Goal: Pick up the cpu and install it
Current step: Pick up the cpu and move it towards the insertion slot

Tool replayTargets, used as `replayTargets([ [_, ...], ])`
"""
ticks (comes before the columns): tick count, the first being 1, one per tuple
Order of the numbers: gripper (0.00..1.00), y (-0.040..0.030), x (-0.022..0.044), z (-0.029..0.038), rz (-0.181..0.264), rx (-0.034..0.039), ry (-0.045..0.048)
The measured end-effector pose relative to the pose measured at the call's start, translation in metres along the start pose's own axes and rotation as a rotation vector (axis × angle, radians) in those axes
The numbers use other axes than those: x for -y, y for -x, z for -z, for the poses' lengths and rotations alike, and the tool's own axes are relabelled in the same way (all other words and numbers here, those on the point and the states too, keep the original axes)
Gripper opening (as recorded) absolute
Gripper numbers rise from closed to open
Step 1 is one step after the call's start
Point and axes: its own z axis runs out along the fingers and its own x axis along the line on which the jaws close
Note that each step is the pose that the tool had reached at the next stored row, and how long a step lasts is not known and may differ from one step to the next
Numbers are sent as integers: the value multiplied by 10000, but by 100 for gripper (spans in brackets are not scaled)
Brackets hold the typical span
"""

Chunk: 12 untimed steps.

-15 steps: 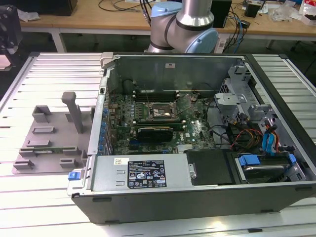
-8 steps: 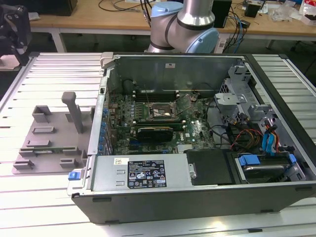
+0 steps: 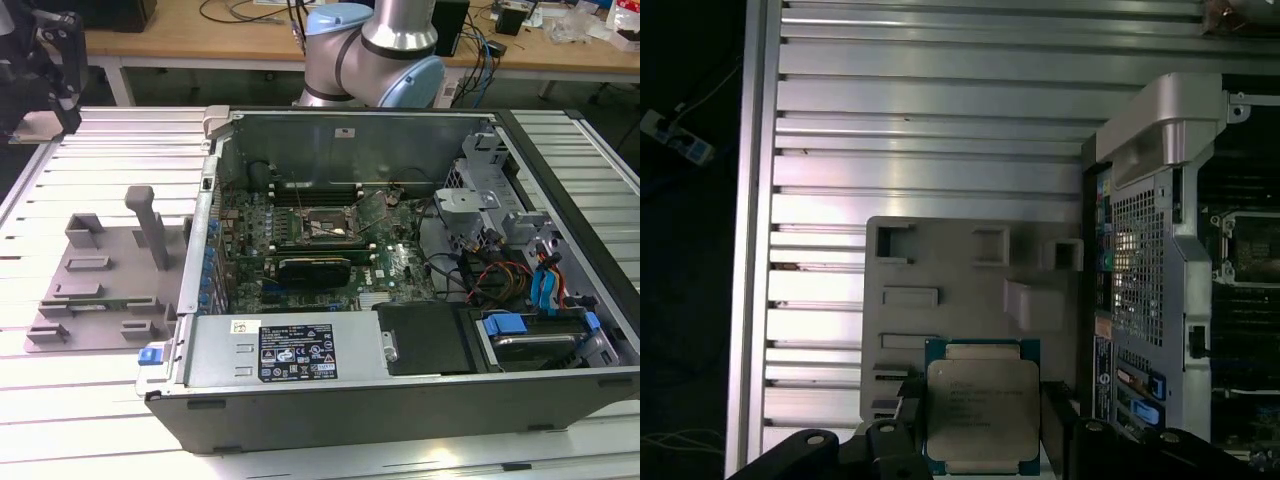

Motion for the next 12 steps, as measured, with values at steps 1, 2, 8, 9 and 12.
replayTargets([
  [1, 55, 32, 1, 0, 0, 0, 0],
  [2, 55, 85, 2, -1, 0, -1, 0],
  [8, 55, 302, 8, -3, 0, -1, 0],
  [9, 55, 320, 8, -3, 0, -1, -1],
  [12, 55, 406, 11, -4, 0, 0, 0],
])
